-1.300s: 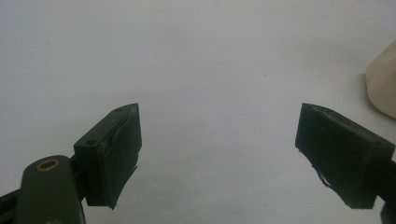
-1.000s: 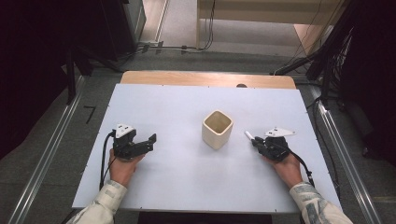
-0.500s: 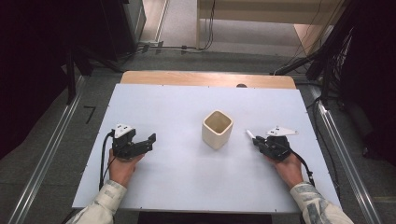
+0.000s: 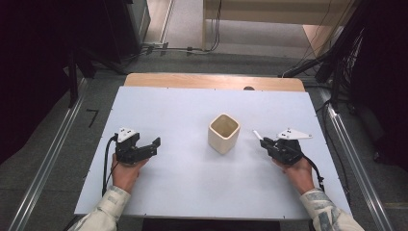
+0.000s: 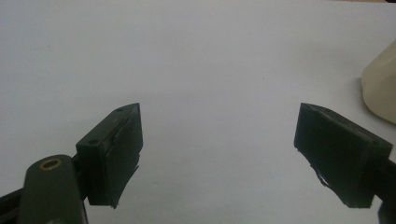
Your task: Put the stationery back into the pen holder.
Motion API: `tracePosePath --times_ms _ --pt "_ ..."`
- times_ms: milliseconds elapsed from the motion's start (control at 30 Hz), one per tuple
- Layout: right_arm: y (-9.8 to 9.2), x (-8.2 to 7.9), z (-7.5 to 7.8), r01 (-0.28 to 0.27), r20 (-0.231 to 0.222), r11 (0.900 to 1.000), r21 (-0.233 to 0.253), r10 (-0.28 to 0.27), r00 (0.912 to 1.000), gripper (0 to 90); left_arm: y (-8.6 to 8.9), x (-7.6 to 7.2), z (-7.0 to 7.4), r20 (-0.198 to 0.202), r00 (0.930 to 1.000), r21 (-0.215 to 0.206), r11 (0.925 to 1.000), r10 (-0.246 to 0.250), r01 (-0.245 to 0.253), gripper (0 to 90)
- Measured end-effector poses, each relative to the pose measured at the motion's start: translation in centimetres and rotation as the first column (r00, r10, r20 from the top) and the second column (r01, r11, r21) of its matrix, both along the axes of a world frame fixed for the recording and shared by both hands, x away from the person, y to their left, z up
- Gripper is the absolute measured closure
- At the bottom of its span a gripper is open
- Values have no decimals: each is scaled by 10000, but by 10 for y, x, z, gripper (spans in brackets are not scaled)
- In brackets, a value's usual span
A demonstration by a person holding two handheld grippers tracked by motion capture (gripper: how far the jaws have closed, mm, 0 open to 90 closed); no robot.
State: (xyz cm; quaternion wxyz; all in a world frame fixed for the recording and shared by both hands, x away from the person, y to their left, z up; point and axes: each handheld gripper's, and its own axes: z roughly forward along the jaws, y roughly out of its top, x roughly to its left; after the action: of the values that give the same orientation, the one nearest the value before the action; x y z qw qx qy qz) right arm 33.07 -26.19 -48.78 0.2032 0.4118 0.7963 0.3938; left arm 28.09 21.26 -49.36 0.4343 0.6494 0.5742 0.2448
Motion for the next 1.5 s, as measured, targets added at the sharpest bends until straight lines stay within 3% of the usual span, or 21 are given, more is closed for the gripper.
tracePosePath --times_ms 800,1500 --pt "17 2 54 -269 1061 9961 838 180 9942 763 3 -2 3 126 9999 -120 9999 50 -49 167" --pt "63 17 71 -1003 1212 9918 792 903 9885 762 4 -2 3 148 9999 -192 9998 72 -69 170"
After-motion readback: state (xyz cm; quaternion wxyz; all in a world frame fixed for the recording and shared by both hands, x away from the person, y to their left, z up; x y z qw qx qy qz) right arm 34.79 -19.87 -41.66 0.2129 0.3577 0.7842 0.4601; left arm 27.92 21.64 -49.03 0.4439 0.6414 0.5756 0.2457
